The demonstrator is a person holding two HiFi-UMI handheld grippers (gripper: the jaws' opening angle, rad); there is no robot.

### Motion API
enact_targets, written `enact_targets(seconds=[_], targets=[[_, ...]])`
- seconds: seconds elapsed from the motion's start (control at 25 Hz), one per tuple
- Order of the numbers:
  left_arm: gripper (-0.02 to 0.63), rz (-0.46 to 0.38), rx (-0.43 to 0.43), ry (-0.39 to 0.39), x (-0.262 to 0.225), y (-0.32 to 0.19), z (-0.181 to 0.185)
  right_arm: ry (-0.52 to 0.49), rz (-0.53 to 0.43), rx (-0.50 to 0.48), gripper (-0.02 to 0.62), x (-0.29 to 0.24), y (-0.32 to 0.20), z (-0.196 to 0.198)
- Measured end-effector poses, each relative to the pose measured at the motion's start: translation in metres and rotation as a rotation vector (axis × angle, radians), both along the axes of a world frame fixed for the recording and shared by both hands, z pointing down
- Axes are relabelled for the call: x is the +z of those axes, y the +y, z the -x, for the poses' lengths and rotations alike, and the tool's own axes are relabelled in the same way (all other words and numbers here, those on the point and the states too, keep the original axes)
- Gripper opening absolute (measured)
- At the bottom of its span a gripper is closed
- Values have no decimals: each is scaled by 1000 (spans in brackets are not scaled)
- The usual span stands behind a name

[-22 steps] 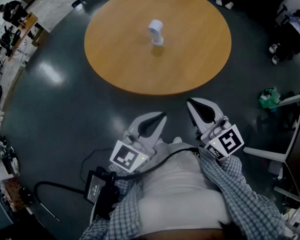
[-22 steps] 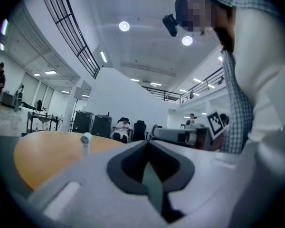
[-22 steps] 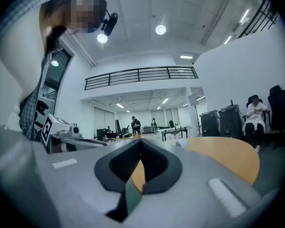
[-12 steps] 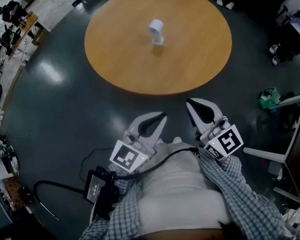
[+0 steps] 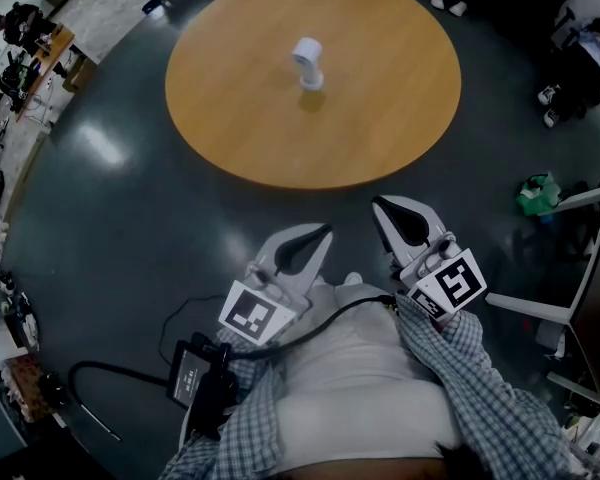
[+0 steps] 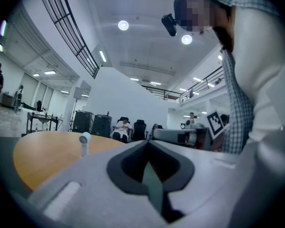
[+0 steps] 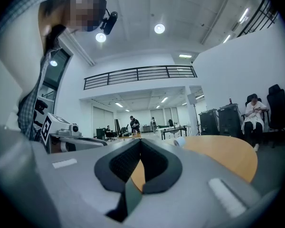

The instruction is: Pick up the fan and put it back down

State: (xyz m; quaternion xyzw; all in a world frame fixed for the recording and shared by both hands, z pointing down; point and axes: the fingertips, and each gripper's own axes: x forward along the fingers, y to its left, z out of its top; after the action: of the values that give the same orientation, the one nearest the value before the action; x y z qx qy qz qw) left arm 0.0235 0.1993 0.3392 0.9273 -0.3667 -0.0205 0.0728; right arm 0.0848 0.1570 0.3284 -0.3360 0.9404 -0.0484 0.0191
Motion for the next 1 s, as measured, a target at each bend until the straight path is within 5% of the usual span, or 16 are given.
enact_targets(seconds=[1.0], targets=[[0, -7, -76, -14, 1, -10, -46, -12, 22, -22, -1, 12, -15, -55]])
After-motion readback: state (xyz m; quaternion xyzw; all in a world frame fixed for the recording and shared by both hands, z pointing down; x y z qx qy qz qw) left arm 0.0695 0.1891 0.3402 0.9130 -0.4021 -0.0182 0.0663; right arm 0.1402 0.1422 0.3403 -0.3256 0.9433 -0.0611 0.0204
